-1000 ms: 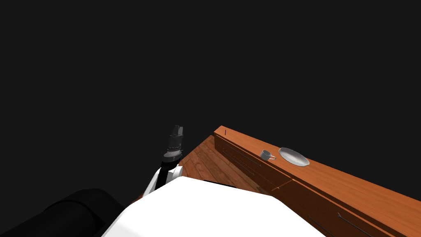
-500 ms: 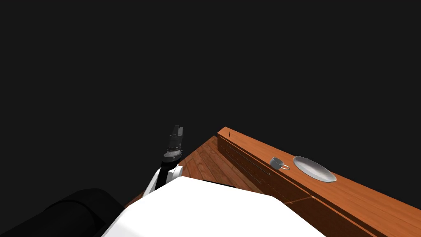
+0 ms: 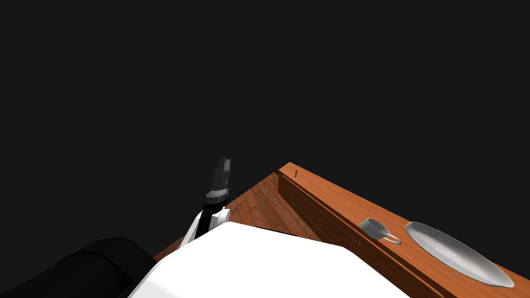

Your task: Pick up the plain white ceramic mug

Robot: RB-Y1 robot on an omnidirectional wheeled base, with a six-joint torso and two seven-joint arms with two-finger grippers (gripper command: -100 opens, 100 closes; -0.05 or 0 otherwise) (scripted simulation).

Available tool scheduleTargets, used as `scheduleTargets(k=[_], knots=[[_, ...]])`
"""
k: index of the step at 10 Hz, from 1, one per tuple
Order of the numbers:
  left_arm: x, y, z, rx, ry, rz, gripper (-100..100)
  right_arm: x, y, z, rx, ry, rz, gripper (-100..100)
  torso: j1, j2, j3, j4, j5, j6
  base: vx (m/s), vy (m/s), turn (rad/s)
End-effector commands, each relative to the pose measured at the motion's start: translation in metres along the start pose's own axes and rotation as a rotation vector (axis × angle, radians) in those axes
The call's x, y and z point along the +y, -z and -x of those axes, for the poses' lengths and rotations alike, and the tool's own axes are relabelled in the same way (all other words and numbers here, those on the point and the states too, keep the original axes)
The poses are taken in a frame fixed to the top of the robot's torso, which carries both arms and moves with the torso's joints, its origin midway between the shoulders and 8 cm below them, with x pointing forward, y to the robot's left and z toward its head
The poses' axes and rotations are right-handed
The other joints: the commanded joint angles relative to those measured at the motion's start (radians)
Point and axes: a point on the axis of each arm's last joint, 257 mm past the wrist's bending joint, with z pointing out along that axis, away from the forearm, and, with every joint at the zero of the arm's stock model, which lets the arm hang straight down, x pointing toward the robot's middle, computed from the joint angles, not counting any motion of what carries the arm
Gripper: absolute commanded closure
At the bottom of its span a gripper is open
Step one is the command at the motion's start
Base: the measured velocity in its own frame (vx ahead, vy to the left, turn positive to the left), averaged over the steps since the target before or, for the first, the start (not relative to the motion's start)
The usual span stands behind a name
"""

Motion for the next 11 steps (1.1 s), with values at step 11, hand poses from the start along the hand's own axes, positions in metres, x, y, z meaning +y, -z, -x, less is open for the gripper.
scheduleTargets(k=[11], knots=[[0.0, 0.0, 0.0, 0.0, 0.0, 0.0, 0, -0.113, 0.079, -0.046, 0.252, 0.161, -0.161, -100, -0.003, -0.005, -0.003, -0.001, -0.001, -0.001, 0.144, -0.042, 0.194]])
